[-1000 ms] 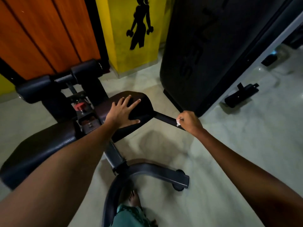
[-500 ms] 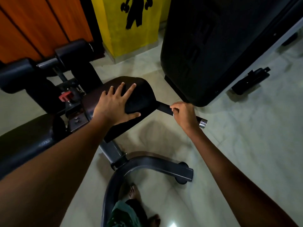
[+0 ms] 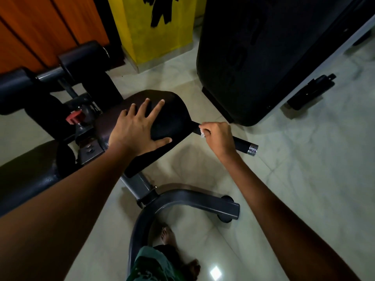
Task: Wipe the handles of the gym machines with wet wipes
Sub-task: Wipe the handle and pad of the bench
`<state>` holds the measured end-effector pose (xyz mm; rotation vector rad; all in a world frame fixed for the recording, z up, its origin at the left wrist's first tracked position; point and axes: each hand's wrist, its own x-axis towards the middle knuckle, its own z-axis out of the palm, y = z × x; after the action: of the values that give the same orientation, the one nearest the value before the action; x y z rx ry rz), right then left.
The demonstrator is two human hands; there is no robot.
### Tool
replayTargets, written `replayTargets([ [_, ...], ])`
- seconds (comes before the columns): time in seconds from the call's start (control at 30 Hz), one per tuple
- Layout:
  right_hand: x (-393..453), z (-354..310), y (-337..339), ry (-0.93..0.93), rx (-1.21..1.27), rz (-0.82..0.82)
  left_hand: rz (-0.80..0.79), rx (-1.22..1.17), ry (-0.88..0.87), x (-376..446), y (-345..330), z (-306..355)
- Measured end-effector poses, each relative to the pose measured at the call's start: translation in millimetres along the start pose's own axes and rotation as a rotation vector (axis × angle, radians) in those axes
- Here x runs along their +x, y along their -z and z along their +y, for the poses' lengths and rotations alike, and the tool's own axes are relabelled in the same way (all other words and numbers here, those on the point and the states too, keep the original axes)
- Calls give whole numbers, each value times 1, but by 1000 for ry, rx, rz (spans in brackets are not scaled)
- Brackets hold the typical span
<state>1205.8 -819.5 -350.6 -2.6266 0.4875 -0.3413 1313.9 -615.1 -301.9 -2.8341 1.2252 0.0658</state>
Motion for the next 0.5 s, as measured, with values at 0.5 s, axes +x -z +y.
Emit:
replayTargets([
  [0.5, 29, -3, 3, -104, 182, -112, 18, 23, -2, 2, -6, -3],
])
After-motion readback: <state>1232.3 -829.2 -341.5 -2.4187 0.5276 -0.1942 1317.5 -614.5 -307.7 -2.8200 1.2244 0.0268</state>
